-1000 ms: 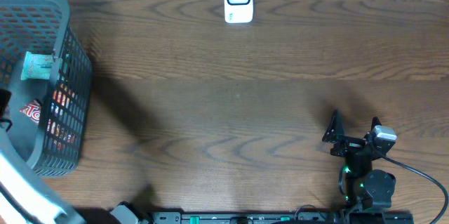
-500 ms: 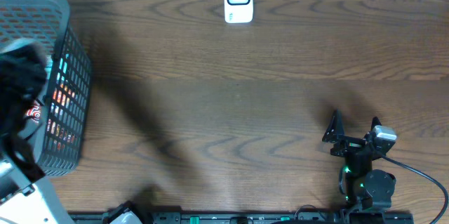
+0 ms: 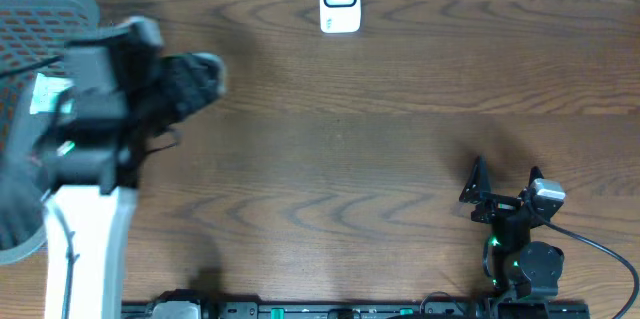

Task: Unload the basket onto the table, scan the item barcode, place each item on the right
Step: 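Lift the jar out and place it on the table near the scanner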

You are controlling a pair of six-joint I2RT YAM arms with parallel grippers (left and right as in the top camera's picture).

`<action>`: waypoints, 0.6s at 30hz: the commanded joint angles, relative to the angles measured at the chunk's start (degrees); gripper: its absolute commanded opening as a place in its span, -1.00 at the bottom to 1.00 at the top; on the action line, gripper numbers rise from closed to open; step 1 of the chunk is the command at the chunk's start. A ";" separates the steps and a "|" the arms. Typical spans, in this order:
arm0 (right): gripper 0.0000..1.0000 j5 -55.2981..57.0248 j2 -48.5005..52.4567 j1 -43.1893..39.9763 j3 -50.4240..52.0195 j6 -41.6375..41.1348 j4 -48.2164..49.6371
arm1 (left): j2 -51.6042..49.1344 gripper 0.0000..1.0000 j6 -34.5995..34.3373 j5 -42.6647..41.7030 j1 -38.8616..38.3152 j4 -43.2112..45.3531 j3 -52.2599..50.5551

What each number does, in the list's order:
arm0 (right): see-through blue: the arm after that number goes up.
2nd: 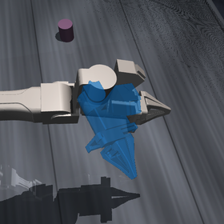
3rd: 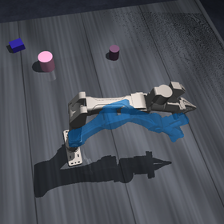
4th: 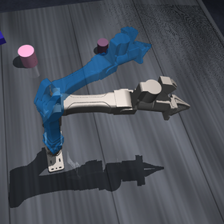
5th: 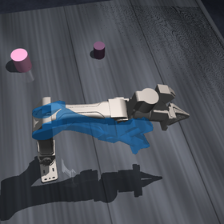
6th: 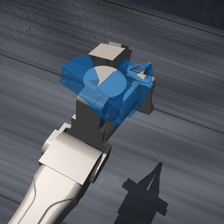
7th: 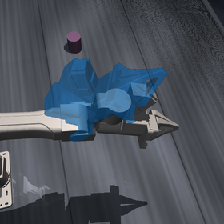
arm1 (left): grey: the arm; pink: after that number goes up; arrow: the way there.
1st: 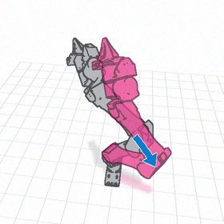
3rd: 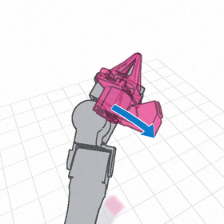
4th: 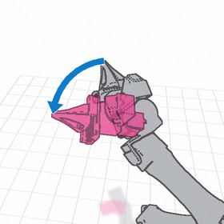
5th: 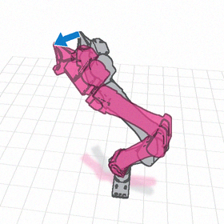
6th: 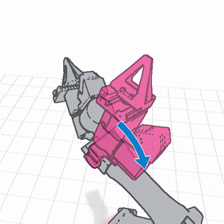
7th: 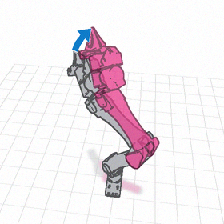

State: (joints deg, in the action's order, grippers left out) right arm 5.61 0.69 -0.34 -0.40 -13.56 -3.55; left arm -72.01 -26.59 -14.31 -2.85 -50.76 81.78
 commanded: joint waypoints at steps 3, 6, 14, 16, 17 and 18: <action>0.98 0.07 -0.20 0.81 0.09 -0.09 -0.13 | -8.87 0.18 -7.13 12.70 -9.75 0.52 -0.24; 0.99 0.07 -0.20 0.81 0.09 -0.09 -0.13 | -15.02 0.18 -11.58 15.93 -13.49 1.03 -0.24; 0.99 0.07 -0.20 0.81 0.09 -0.09 -0.13 | -30.14 0.18 -23.61 19.98 -19.30 6.43 -0.24; 0.99 0.07 -0.20 0.81 0.09 -0.09 -0.13 | -32.85 0.20 -25.94 20.00 -20.11 7.85 -0.24; 0.98 0.07 -0.20 0.81 0.09 -0.09 -0.13 | -34.03 0.21 -26.05 20.00 -20.46 8.83 -0.24; 0.99 0.07 -0.20 0.81 0.09 -0.09 -0.13 | -35.26 0.27 -26.05 20.04 -20.87 9.81 -0.24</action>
State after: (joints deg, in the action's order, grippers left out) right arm 5.58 0.69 -0.34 -0.40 -13.56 -3.57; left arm -105.60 -48.10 3.42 -22.83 -42.33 81.67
